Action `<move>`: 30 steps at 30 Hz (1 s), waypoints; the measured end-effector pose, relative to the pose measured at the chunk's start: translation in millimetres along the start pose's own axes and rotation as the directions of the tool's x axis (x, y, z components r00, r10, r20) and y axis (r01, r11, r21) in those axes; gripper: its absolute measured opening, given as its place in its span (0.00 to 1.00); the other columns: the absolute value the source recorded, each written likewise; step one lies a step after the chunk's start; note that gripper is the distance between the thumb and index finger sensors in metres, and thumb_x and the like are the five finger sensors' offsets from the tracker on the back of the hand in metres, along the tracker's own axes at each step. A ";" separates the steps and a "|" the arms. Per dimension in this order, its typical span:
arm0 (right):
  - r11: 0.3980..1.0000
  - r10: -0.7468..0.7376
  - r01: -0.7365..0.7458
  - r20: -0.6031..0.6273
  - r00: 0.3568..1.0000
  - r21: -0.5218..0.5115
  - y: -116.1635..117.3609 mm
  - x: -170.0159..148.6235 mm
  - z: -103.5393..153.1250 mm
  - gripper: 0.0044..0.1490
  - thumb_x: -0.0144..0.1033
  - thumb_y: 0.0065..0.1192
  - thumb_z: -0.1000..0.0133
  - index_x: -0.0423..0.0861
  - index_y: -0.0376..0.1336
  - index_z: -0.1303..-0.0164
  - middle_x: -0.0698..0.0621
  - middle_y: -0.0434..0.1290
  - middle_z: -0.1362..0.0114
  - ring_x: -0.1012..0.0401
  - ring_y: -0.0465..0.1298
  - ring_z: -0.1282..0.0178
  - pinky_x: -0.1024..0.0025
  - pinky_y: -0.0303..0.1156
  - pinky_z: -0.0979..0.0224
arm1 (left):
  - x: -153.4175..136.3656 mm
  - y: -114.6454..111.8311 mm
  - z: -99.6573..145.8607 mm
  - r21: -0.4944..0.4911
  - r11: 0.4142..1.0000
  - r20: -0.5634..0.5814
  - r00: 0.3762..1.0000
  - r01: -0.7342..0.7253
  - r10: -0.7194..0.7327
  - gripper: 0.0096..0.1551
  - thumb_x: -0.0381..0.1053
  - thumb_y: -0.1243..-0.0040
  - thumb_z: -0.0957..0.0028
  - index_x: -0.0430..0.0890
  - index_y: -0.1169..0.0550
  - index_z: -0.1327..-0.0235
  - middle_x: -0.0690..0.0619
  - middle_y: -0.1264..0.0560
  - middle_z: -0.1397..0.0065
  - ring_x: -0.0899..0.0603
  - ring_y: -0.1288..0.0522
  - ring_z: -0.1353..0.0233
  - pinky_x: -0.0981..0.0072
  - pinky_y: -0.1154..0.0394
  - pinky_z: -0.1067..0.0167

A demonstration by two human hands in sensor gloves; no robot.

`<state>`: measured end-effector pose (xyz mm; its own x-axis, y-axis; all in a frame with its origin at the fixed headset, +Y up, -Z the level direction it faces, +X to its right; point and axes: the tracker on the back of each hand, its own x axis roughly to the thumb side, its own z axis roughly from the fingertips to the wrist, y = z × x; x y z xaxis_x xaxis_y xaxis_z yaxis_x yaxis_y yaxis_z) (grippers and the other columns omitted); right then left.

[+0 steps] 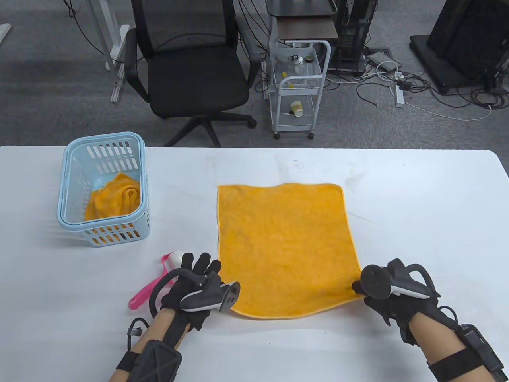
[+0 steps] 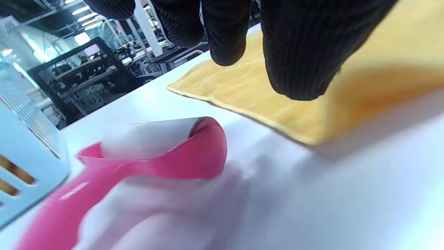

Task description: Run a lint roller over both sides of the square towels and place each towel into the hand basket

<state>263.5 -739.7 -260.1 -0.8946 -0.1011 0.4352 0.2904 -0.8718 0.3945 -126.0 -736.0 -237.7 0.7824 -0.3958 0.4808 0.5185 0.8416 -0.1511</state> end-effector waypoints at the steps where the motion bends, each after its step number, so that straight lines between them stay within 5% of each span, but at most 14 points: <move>1: 0.998 0.056 -0.056 -0.005 0.998 0.033 2.8 1.4 5.6 0.43 0.48 0.77 0.48 0.53 0.62 0.22 0.43 0.63 0.18 0.40 0.61 0.17 0.31 0.59 0.25 | -1.4 1.7 7.6 0.020 1.000 -0.008 1.000 0.010 -0.009 0.27 0.56 0.32 0.51 0.68 0.24 0.36 0.54 0.40 0.12 0.35 0.45 0.13 0.26 0.49 0.26; 4: 0.992 0.099 -0.096 -0.027 0.995 0.082 1.7 -4.0 15.9 0.54 0.57 0.78 0.51 0.52 0.56 0.17 0.41 0.58 0.15 0.38 0.57 0.16 0.30 0.57 0.24 | -16.0 3.3 26.1 0.040 0.998 -0.062 0.997 -0.045 0.047 0.31 0.59 0.32 0.51 0.66 0.27 0.32 0.54 0.39 0.12 0.35 0.41 0.13 0.27 0.46 0.25; 7: 1.000 -0.026 0.025 -0.049 0.998 -0.010 -0.3 -13.9 15.3 0.60 0.61 0.76 0.52 0.50 0.51 0.15 0.39 0.54 0.14 0.37 0.55 0.15 0.29 0.56 0.24 | -37.9 -5.6 33.3 0.001 0.994 -0.160 0.981 -0.107 0.105 0.43 0.66 0.32 0.55 0.61 0.34 0.25 0.49 0.41 0.12 0.31 0.39 0.14 0.28 0.42 0.25; 11: 0.982 -0.173 0.167 -0.067 0.983 -0.088 9.3 -21.3 0.6 0.65 0.63 0.75 0.52 0.48 0.45 0.13 0.37 0.48 0.13 0.35 0.51 0.15 0.28 0.54 0.24 | -72.3 -32.1 29.8 -0.075 0.965 -0.318 0.924 -0.250 0.215 0.56 0.70 0.33 0.58 0.50 0.41 0.20 0.42 0.45 0.12 0.28 0.37 0.16 0.29 0.39 0.26; 16: 0.983 -0.177 0.173 -0.070 0.982 -0.054 31.6 -18.8 -15.9 0.71 0.64 0.72 0.51 0.45 0.36 0.15 0.36 0.42 0.13 0.34 0.46 0.15 0.27 0.52 0.24 | -92.8 -63.7 16.9 -0.131 0.918 -0.433 0.854 -0.375 0.287 0.59 0.70 0.30 0.59 0.46 0.42 0.20 0.40 0.44 0.13 0.28 0.36 0.17 0.29 0.39 0.26; 21: 0.982 -0.186 0.181 -0.089 0.979 -0.060 38.1 -22.0 -19.1 0.71 0.63 0.72 0.50 0.44 0.34 0.15 0.35 0.40 0.13 0.33 0.46 0.15 0.27 0.51 0.24 | -99.1 -89.8 0.0 -0.157 0.873 -0.517 0.792 -0.461 0.325 0.50 0.67 0.32 0.56 0.49 0.37 0.22 0.44 0.39 0.15 0.31 0.33 0.19 0.31 0.38 0.26; 25: 0.982 -0.188 0.187 -0.092 0.978 -0.026 42.8 -23.0 -21.2 0.70 0.63 0.72 0.50 0.44 0.36 0.14 0.34 0.40 0.13 0.33 0.46 0.15 0.27 0.51 0.24 | -101.4 -97.4 -4.5 -0.078 0.879 -0.567 0.746 -0.471 0.350 0.30 0.62 0.35 0.51 0.58 0.27 0.35 0.50 0.32 0.19 0.36 0.28 0.21 0.33 0.36 0.26; 30: 0.979 -0.202 0.201 -0.094 0.975 -0.024 42.8 -25.5 -20.0 0.69 0.62 0.73 0.50 0.45 0.37 0.14 0.34 0.41 0.14 0.33 0.46 0.16 0.27 0.51 0.24 | -102.8 -68.0 2.7 0.072 0.772 -0.447 0.672 -0.631 0.590 0.25 0.59 0.30 0.51 0.59 0.23 0.40 0.52 0.29 0.21 0.37 0.26 0.23 0.33 0.35 0.27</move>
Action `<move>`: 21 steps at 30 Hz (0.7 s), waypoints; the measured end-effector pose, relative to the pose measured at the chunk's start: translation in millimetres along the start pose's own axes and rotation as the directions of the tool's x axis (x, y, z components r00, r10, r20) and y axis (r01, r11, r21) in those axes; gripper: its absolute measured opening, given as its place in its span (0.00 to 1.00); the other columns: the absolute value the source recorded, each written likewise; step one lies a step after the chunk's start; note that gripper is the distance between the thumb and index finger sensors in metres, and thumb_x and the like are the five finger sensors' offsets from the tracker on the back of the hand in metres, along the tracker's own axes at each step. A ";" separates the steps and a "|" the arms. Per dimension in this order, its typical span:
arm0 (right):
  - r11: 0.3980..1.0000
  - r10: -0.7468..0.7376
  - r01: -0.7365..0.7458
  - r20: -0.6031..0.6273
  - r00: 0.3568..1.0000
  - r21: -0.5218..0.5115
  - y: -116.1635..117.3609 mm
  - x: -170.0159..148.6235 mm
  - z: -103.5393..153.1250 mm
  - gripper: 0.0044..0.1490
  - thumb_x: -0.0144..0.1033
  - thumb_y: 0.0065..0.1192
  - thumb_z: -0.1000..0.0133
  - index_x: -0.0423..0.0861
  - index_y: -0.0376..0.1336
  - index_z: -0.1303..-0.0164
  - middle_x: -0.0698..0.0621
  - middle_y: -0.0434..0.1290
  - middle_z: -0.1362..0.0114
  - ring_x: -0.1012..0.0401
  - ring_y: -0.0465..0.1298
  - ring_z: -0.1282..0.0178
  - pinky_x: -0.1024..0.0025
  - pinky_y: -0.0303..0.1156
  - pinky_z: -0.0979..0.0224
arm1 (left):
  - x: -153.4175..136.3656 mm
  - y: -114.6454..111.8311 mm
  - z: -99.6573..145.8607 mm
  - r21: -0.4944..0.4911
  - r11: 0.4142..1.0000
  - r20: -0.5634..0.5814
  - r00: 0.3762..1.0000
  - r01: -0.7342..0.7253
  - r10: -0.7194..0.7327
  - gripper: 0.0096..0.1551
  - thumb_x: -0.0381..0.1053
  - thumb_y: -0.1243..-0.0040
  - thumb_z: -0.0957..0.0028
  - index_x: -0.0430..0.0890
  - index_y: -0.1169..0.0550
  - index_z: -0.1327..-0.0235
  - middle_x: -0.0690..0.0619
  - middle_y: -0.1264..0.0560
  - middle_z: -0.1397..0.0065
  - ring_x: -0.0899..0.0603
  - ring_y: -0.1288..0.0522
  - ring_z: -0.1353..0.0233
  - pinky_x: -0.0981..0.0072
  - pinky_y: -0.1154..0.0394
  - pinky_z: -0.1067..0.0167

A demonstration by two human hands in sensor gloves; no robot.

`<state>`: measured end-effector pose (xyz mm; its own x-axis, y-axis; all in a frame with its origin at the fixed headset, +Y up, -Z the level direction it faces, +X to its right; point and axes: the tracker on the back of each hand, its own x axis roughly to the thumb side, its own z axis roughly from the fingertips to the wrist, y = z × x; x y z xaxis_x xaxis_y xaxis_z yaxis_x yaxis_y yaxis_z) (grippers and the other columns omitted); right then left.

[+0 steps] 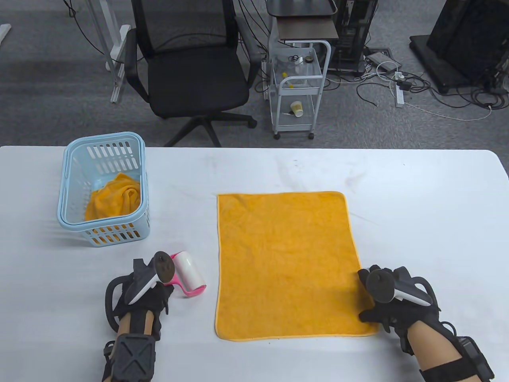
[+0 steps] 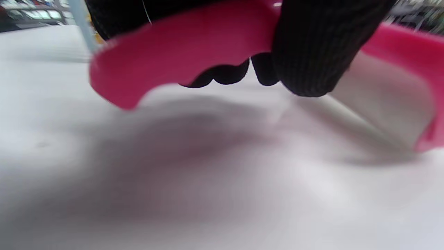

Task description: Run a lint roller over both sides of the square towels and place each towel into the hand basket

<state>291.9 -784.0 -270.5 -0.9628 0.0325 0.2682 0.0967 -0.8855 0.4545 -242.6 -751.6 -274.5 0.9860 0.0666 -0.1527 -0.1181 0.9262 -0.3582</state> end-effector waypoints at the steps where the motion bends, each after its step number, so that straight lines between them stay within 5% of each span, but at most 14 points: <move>1: 1.000 -0.008 0.008 0.000 1.000 0.003 0.5 -0.6 -0.2 0.69 0.62 0.73 0.50 0.44 0.37 0.14 0.34 0.41 0.14 0.33 0.46 0.16 0.27 0.51 0.24 | 13.7 10.4 6.6 0.019 1.000 0.055 0.998 -0.006 0.005 0.25 0.60 0.31 0.51 0.60 0.23 0.40 0.52 0.29 0.21 0.37 0.26 0.23 0.32 0.35 0.27; 4: 1.000 -0.016 0.016 -0.001 1.000 0.006 0.6 -1.0 0.1 0.69 0.63 0.72 0.50 0.44 0.37 0.14 0.34 0.41 0.14 0.33 0.46 0.16 0.27 0.51 0.25 | 66.4 31.0 23.2 0.060 0.998 0.210 0.977 -0.036 0.023 0.26 0.61 0.35 0.49 0.64 0.28 0.37 0.52 0.30 0.21 0.35 0.27 0.22 0.31 0.34 0.28; 7: 1.000 -0.015 0.015 -0.002 1.000 0.006 0.8 -1.1 0.0 0.69 0.62 0.72 0.50 0.45 0.38 0.14 0.34 0.41 0.14 0.33 0.46 0.16 0.27 0.51 0.25 | 123.6 36.2 34.2 0.064 0.998 0.355 0.935 -0.020 -0.004 0.26 0.60 0.37 0.48 0.63 0.30 0.36 0.55 0.24 0.31 0.39 0.21 0.32 0.31 0.30 0.30; 13: 1.000 -0.015 0.015 -0.007 1.000 0.007 0.8 -1.6 -0.2 0.69 0.63 0.72 0.50 0.45 0.38 0.14 0.34 0.41 0.14 0.33 0.46 0.16 0.27 0.51 0.25 | 228.0 -0.8 40.5 -0.003 0.993 0.575 0.813 0.120 -0.097 0.33 0.55 0.36 0.47 0.59 0.37 0.30 0.55 0.25 0.32 0.43 0.20 0.37 0.40 0.23 0.35; 21: 1.000 -0.010 0.010 -0.007 1.000 0.007 1.0 -1.7 -0.4 0.69 0.63 0.72 0.50 0.45 0.38 0.14 0.34 0.41 0.14 0.33 0.46 0.16 0.27 0.51 0.25 | 249.9 -46.7 25.5 -0.051 0.963 0.595 0.783 0.263 -0.182 0.35 0.53 0.35 0.47 0.57 0.37 0.29 0.55 0.26 0.31 0.43 0.20 0.36 0.43 0.22 0.35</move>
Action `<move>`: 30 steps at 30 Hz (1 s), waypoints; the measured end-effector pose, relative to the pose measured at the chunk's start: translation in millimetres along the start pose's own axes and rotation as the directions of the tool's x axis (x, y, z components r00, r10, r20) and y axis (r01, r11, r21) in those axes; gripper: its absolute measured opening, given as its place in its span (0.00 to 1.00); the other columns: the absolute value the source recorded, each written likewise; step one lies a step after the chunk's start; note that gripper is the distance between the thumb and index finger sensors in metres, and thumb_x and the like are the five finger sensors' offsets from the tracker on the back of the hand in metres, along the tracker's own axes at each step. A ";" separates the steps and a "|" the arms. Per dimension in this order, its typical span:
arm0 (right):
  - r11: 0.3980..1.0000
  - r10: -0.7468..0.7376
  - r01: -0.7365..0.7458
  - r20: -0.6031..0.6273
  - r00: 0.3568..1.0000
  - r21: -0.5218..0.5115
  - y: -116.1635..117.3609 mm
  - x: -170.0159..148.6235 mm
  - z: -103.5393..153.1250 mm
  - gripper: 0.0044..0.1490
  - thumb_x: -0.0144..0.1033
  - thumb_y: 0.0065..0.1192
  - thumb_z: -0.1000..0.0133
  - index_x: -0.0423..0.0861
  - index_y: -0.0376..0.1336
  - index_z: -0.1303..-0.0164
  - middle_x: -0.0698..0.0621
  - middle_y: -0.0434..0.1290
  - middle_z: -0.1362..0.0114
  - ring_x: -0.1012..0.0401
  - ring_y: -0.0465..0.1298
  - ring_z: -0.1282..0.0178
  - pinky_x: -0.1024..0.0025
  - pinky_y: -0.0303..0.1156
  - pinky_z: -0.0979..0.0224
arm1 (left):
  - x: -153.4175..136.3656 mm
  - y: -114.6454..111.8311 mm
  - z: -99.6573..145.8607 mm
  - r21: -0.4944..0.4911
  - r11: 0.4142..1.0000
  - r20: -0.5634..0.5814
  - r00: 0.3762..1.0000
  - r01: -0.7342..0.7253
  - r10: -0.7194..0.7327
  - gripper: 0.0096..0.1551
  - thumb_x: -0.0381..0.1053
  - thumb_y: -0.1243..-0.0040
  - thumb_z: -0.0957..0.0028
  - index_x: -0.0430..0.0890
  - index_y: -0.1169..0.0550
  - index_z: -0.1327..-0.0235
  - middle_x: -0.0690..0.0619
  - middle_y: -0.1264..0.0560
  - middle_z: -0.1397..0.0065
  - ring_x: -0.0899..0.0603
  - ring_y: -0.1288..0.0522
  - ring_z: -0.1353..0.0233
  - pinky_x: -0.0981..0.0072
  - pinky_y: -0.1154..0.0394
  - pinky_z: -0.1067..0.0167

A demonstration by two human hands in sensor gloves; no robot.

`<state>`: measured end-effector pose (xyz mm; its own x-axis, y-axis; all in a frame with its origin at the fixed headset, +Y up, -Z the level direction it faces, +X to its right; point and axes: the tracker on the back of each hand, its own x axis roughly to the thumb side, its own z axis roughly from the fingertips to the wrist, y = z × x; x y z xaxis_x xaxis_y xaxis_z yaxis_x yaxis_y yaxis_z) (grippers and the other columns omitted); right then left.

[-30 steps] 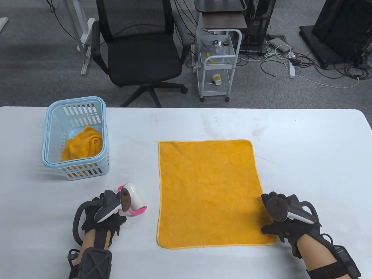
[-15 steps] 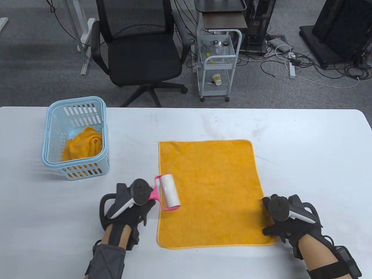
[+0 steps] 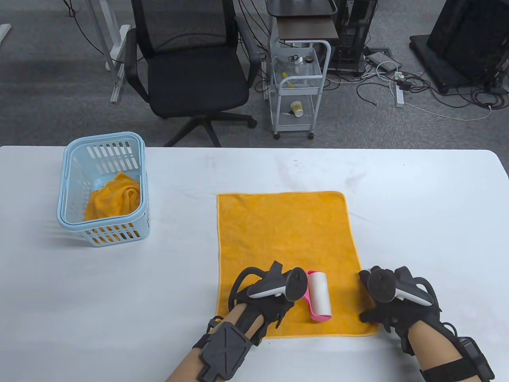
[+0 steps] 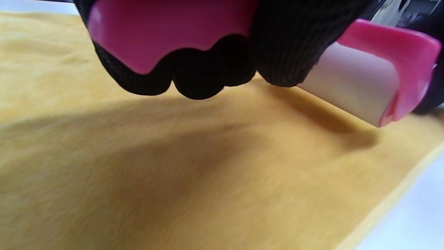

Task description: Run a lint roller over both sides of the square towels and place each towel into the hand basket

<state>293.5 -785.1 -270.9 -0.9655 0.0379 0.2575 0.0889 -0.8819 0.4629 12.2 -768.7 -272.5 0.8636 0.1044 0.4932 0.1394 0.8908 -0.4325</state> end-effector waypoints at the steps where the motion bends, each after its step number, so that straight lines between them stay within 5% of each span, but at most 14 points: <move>1: 1.000 0.001 -0.001 -0.001 1.000 0.000 0.1 0.0 0.0 0.69 0.63 0.72 0.50 0.45 0.38 0.14 0.34 0.41 0.14 0.33 0.46 0.16 0.27 0.51 0.25 | -4.9 -1.9 1.1 -0.016 0.999 -0.022 0.999 0.044 -0.045 0.34 0.53 0.35 0.47 0.58 0.37 0.29 0.55 0.26 0.31 0.43 0.20 0.36 0.43 0.22 0.35; 10: 1.000 0.003 -0.003 -0.005 1.000 -0.002 0.6 0.2 0.0 0.68 0.63 0.72 0.50 0.45 0.38 0.14 0.34 0.41 0.14 0.33 0.46 0.16 0.27 0.51 0.25 | -79.4 -2.0 58.7 -0.203 0.943 -0.253 0.916 0.263 -0.310 0.29 0.49 0.34 0.45 0.61 0.34 0.34 0.57 0.24 0.33 0.43 0.19 0.38 0.42 0.22 0.34; 14: 1.000 0.008 -0.008 -0.005 1.000 -0.002 0.6 0.3 -0.2 0.68 0.63 0.72 0.50 0.45 0.38 0.14 0.34 0.42 0.14 0.33 0.46 0.16 0.27 0.51 0.25 | -112.5 -5.1 84.7 -0.274 0.922 -0.335 0.872 0.273 -0.357 0.27 0.49 0.34 0.45 0.62 0.33 0.35 0.57 0.24 0.33 0.43 0.19 0.37 0.42 0.23 0.33; 17: 1.000 0.015 -0.015 -0.003 1.000 -0.004 0.7 0.6 -0.4 0.68 0.62 0.72 0.50 0.45 0.39 0.14 0.34 0.42 0.14 0.33 0.46 0.16 0.27 0.51 0.25 | -120.4 0.0 90.0 -0.246 0.944 -0.330 0.897 0.221 -0.295 0.28 0.49 0.33 0.45 0.63 0.33 0.34 0.58 0.25 0.32 0.44 0.20 0.36 0.40 0.24 0.33; 23: 1.000 0.007 -0.007 -0.002 1.000 -0.003 2.0 0.1 -0.4 0.67 0.62 0.72 0.50 0.47 0.38 0.14 0.34 0.42 0.14 0.33 0.47 0.16 0.27 0.51 0.25 | -78.0 20.8 44.3 -0.087 0.995 -0.242 0.967 0.054 -0.074 0.30 0.54 0.38 0.43 0.68 0.39 0.32 0.54 0.31 0.24 0.37 0.24 0.26 0.27 0.26 0.34; 30: 1.000 0.000 0.000 -0.002 1.000 -0.007 2.9 -0.3 0.4 0.66 0.62 0.71 0.50 0.51 0.37 0.15 0.34 0.42 0.14 0.33 0.47 0.16 0.27 0.52 0.25 | -36.9 20.9 -14.8 -0.029 0.998 -0.138 0.988 0.063 -0.066 0.33 0.56 0.40 0.45 0.67 0.43 0.30 0.55 0.29 0.28 0.41 0.20 0.36 0.38 0.20 0.39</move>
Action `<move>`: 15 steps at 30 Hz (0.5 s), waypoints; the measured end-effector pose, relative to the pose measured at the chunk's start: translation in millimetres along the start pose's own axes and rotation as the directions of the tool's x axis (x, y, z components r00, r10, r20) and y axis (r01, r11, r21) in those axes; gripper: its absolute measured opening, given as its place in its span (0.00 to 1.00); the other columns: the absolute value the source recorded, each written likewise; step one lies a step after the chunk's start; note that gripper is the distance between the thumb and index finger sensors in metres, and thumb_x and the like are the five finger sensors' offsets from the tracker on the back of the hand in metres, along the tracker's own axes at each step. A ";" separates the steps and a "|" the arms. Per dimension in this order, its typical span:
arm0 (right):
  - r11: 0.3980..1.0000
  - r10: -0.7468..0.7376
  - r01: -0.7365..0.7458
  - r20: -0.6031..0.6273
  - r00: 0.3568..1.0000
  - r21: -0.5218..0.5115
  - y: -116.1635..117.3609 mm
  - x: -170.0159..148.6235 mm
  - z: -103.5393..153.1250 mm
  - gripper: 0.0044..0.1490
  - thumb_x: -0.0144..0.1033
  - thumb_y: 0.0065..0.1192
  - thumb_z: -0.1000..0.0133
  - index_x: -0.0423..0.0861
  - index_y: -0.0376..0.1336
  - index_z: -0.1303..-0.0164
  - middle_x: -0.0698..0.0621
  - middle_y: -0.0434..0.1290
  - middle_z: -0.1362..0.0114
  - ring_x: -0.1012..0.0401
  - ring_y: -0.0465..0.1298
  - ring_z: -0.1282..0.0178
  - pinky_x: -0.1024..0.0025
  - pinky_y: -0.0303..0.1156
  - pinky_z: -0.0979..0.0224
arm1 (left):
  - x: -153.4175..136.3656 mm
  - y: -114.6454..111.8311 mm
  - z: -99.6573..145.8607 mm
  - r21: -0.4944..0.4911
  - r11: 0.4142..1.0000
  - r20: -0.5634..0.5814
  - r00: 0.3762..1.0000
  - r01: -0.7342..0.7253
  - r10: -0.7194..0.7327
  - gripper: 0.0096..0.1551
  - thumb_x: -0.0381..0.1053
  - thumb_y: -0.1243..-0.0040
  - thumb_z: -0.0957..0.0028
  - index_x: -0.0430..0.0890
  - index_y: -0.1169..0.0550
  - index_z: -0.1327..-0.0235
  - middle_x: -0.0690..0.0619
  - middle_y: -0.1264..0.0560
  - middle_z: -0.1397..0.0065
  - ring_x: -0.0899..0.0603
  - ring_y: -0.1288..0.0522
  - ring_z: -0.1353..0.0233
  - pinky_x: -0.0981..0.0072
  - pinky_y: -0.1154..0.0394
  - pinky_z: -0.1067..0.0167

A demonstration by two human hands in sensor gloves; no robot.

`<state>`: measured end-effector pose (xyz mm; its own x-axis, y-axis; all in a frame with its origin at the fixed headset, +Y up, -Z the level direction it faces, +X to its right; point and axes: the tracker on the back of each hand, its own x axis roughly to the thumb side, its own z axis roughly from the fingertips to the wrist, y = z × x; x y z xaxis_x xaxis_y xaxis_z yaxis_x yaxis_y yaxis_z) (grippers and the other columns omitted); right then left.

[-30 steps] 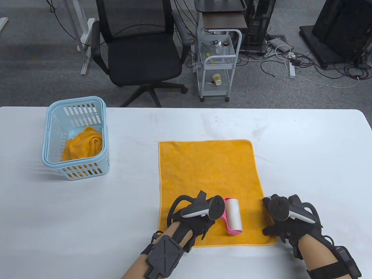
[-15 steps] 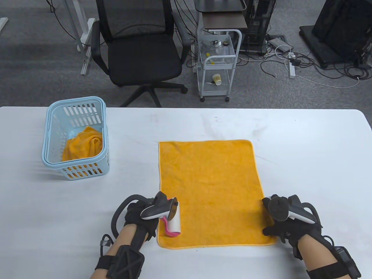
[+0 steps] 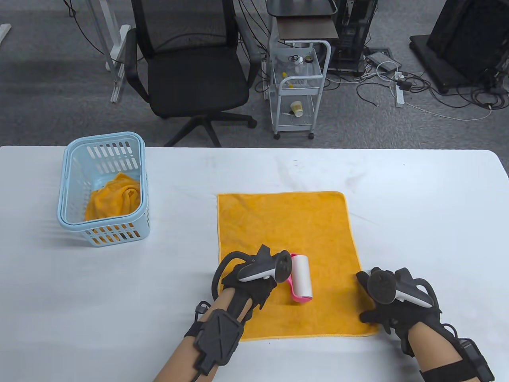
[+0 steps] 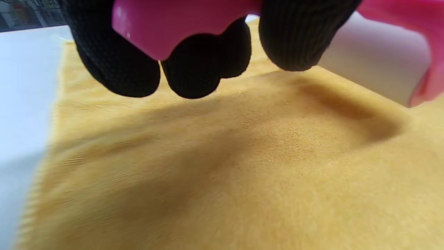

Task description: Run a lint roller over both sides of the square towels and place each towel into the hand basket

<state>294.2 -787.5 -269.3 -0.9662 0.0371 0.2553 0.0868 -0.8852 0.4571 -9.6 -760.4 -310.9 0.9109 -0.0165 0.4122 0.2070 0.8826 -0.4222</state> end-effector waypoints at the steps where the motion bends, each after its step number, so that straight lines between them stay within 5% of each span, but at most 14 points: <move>1: 1.000 -0.001 0.001 0.000 1.000 0.000 0.0 -0.1 0.0 0.66 0.62 0.71 0.50 0.51 0.37 0.15 0.34 0.42 0.14 0.33 0.47 0.16 0.27 0.52 0.25 | -2.8 -1.8 -3.6 0.004 1.000 -0.010 1.000 0.009 -0.009 0.33 0.56 0.39 0.45 0.67 0.42 0.31 0.55 0.29 0.28 0.41 0.20 0.36 0.39 0.21 0.38; 11: 1.000 -0.003 0.003 -0.003 1.000 0.002 0.4 -0.5 0.1 0.66 0.62 0.71 0.50 0.51 0.36 0.15 0.34 0.42 0.14 0.33 0.47 0.16 0.27 0.52 0.25 | -85.1 2.9 32.8 -0.108 0.941 -0.289 0.895 0.321 -0.338 0.25 0.48 0.32 0.45 0.68 0.31 0.40 0.59 0.24 0.32 0.43 0.19 0.36 0.34 0.23 0.36; 15: 1.000 0.006 -0.006 -0.002 1.000 -0.003 0.4 0.0 0.1 0.66 0.62 0.71 0.50 0.51 0.36 0.15 0.34 0.42 0.14 0.33 0.47 0.16 0.27 0.52 0.25 | -103.9 10.1 42.0 -0.103 0.963 -0.287 0.920 0.248 -0.267 0.30 0.50 0.31 0.45 0.67 0.34 0.35 0.60 0.25 0.31 0.45 0.19 0.36 0.37 0.22 0.36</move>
<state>294.3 -787.8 -268.9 -0.9662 0.0313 0.2561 0.0913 -0.8870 0.4527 -117.1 -730.0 -324.0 0.8852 -0.3858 0.2599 0.4616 0.7979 -0.3876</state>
